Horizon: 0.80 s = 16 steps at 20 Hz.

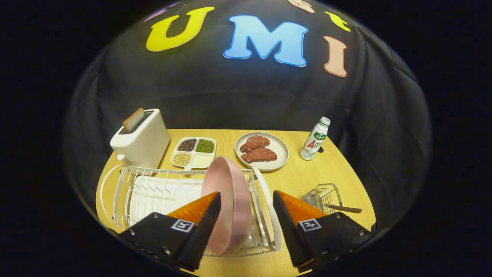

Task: Take the plate from the dish rack, then take the spoon from the basket and place it into the plate.

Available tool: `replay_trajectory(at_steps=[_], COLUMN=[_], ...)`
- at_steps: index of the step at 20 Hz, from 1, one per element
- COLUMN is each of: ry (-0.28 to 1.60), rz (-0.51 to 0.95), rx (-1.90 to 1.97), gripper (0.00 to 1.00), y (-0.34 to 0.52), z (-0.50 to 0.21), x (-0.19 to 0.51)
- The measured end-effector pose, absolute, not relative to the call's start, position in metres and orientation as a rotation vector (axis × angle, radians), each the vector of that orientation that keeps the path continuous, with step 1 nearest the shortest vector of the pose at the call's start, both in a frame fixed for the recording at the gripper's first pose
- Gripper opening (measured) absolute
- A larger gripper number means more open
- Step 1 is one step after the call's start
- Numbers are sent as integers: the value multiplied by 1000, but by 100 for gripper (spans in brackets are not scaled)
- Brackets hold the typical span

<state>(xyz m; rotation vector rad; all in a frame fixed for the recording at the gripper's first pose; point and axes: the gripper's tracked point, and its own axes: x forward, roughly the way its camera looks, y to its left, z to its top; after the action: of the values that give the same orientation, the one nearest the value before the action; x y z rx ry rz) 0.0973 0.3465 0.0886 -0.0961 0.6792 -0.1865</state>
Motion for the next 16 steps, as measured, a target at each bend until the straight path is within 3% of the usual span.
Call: replay_trajectory(at_steps=[2,3,5,10,16], ry=[719,740,726,688,664], rz=[-216,-234,-270,-295,-338], rx=[-94,-107,-121,-253,-304], gripper=[59,57,36,19,17], y=[349,349,349,380,383], z=[74,72,69,83,100], x=[101,98,105,100,103])
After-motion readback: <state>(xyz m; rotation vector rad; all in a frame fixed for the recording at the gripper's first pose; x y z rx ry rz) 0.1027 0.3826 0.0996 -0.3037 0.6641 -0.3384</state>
